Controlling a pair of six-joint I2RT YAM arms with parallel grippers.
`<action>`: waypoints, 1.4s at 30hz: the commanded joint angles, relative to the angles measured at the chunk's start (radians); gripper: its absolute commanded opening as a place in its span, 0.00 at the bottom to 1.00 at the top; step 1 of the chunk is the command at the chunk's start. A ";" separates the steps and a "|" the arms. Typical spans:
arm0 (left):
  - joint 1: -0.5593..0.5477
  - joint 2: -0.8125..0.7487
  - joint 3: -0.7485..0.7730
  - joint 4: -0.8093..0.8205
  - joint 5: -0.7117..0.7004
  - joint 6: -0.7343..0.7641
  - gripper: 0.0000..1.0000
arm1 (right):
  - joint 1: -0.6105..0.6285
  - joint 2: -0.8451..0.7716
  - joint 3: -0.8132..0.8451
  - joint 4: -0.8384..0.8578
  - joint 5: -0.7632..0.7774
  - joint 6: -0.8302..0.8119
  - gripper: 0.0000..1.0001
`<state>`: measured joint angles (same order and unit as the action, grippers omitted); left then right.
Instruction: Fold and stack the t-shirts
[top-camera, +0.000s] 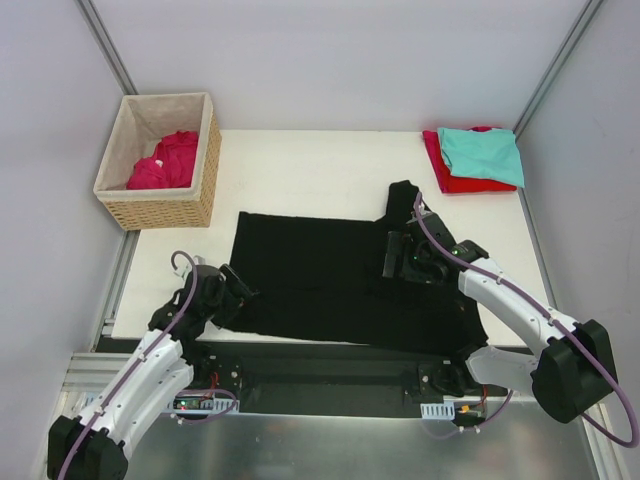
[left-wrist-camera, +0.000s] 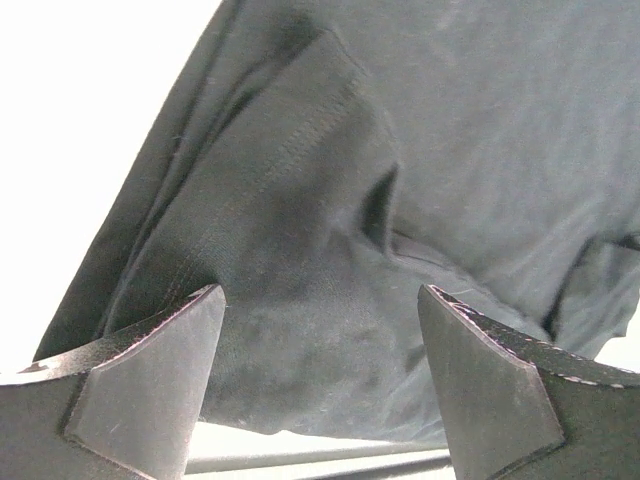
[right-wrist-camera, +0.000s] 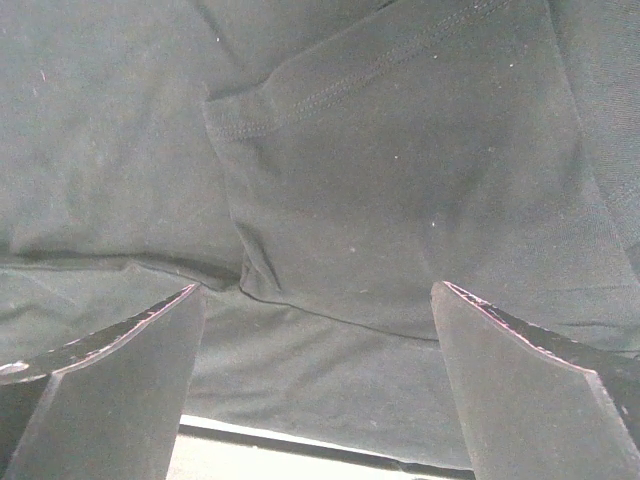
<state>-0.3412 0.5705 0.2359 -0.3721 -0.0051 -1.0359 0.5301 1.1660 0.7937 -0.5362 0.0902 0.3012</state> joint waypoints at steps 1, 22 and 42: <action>-0.015 -0.007 0.057 -0.303 -0.065 0.005 0.80 | 0.007 -0.016 0.013 0.002 -0.003 -0.002 1.00; -0.058 0.101 0.362 -0.394 -0.269 0.015 0.82 | -0.021 0.078 0.148 0.050 0.060 -0.050 1.00; 0.172 0.761 0.657 0.024 -0.228 0.218 0.90 | -0.389 0.543 0.728 0.130 -0.305 -0.050 0.97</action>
<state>-0.1749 1.2545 0.8845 -0.4595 -0.2802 -0.8402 0.1776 1.6283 1.3697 -0.4419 -0.1242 0.2501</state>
